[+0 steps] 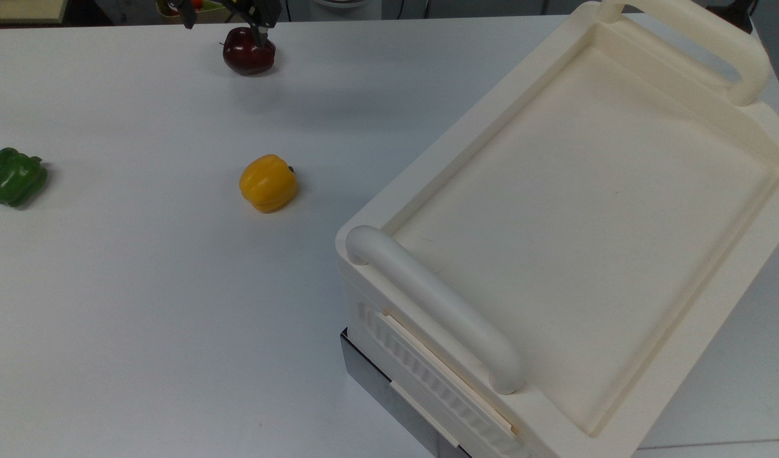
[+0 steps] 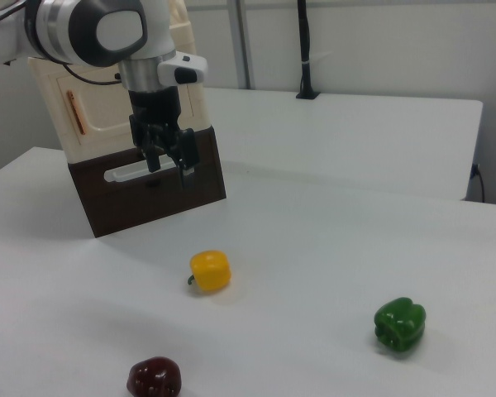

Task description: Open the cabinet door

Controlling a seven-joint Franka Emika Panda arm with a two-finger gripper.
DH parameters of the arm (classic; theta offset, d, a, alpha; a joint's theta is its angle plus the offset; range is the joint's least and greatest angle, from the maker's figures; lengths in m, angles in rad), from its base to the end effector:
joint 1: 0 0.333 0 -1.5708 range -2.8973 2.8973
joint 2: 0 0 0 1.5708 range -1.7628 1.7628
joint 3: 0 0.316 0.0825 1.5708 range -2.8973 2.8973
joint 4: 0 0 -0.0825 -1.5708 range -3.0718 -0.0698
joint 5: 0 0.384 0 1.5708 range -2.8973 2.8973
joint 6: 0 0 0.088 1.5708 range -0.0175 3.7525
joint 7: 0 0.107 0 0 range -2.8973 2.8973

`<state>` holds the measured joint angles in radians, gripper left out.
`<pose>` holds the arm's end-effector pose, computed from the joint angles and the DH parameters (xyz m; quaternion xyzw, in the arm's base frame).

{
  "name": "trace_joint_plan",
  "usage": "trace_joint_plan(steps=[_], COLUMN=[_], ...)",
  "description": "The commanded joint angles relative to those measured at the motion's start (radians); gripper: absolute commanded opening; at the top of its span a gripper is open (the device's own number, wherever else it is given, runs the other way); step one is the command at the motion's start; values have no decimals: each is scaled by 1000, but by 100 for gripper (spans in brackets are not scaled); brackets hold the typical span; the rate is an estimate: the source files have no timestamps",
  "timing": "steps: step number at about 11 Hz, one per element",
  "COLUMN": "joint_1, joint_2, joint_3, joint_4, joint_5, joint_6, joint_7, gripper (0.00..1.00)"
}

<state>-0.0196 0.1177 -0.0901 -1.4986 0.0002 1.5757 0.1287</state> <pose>0.5866 -0.0615 0.5919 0.9927 -0.1187 -0.0200 0.0054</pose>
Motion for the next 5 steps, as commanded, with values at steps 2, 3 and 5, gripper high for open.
trace_joint_plan(steps=[2,3,5], joint_1=[7,9,9], joint_2=[-12,-12,-10], joint_3=[0,0,0], joint_4=[-22,-22,-23], joint_5=[4,3,3], joint_6=[23,15,18], joint_7=[-11,-12,-11], gripper=[100,100,100])
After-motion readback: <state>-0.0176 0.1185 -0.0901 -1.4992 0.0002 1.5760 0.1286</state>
